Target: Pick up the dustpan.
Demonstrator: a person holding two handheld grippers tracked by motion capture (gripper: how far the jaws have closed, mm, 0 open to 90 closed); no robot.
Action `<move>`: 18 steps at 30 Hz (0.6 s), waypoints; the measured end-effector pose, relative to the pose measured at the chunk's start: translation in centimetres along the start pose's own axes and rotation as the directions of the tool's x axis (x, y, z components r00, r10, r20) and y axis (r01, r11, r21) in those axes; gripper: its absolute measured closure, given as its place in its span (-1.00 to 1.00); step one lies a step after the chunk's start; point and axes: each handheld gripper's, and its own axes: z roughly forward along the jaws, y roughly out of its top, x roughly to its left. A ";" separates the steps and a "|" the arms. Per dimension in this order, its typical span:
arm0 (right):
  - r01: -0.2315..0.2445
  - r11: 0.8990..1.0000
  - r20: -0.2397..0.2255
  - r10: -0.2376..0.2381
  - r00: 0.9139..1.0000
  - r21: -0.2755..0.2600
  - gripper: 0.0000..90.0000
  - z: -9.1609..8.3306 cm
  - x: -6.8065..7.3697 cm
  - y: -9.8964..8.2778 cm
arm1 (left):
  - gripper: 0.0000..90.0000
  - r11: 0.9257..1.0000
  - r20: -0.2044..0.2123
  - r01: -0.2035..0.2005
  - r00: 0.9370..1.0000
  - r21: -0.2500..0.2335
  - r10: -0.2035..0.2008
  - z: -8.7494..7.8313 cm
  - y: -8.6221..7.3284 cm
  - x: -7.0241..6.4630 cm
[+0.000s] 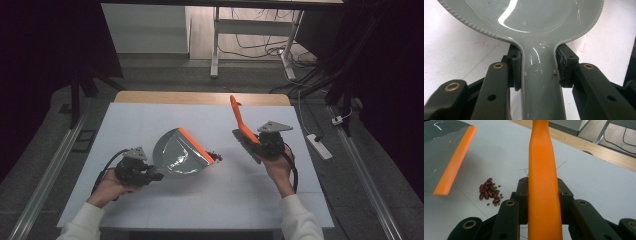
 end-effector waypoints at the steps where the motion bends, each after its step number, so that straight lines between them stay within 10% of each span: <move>1: 0.003 1.000 -0.005 -0.003 1.000 0.000 0.55 0.2 0.1 0.1 | 0.37 1.000 0.003 -0.003 1.000 0.009 0.003 0.1 0.0 -0.1; 18: 0.033 0.999 -0.047 -0.031 0.998 0.027 0.55 3.0 1.3 1.0 | 0.37 0.995 0.036 -0.028 0.999 0.093 0.025 0.9 0.4 -1.3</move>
